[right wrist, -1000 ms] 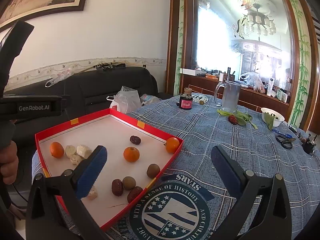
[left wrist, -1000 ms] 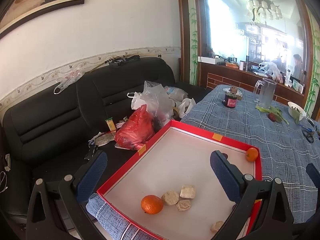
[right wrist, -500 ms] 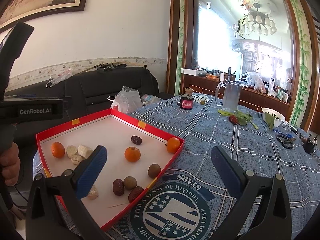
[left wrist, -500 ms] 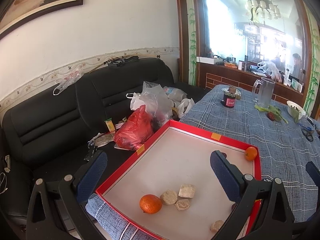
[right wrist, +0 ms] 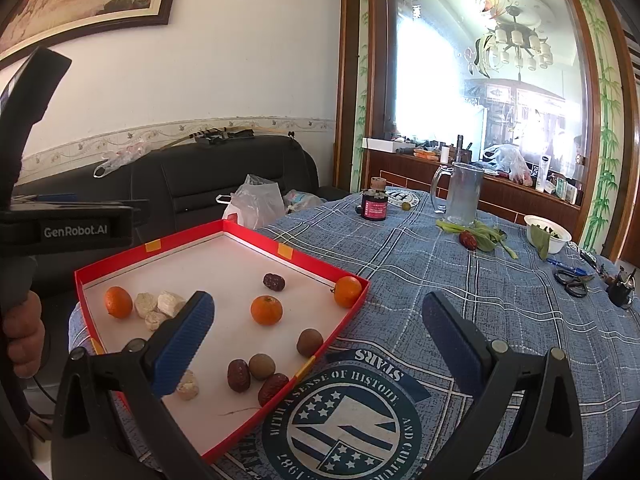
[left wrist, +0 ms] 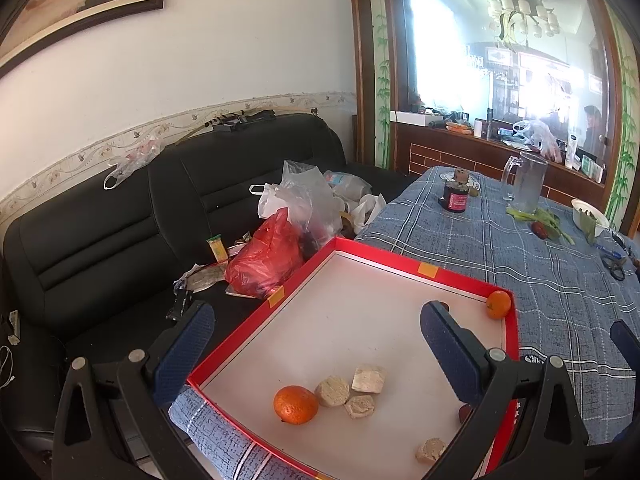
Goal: Organize fruits
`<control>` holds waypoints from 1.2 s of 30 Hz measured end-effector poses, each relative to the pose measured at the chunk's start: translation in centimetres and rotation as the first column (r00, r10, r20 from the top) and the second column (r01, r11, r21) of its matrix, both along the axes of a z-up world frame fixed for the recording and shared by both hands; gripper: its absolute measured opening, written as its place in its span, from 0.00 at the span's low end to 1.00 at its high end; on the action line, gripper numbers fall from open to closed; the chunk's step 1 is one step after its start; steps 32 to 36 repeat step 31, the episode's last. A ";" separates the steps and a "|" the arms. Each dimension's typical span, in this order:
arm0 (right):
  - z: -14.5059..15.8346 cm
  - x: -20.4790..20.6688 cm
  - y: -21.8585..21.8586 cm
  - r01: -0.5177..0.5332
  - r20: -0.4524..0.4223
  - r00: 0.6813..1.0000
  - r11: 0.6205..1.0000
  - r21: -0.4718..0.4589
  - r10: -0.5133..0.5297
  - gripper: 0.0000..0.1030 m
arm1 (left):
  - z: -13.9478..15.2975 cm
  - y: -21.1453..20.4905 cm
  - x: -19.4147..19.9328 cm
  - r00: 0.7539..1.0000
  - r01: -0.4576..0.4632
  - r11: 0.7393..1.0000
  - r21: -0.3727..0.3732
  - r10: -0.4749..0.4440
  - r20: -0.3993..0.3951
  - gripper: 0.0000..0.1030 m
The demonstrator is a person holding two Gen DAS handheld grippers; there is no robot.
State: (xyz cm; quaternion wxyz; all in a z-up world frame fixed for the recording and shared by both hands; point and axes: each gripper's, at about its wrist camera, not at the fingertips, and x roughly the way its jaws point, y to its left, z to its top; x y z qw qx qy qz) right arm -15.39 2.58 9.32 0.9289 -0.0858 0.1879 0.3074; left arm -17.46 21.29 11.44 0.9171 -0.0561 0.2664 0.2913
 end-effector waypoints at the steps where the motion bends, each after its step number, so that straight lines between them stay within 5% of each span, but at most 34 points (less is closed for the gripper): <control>1: 0.0 0.0 0.0 0.000 -0.001 1.000 1.000 0.000 0.000 1.00 | 0.0 0.0 0.0 1.000 0.000 1.000 0.000 0.000 0.001 1.00; 36: 0.4 0.1 0.1 -0.002 0.005 1.000 1.000 0.004 0.002 1.00 | -0.4 -0.1 0.5 1.000 0.015 1.000 -0.015 -0.015 -0.023 1.00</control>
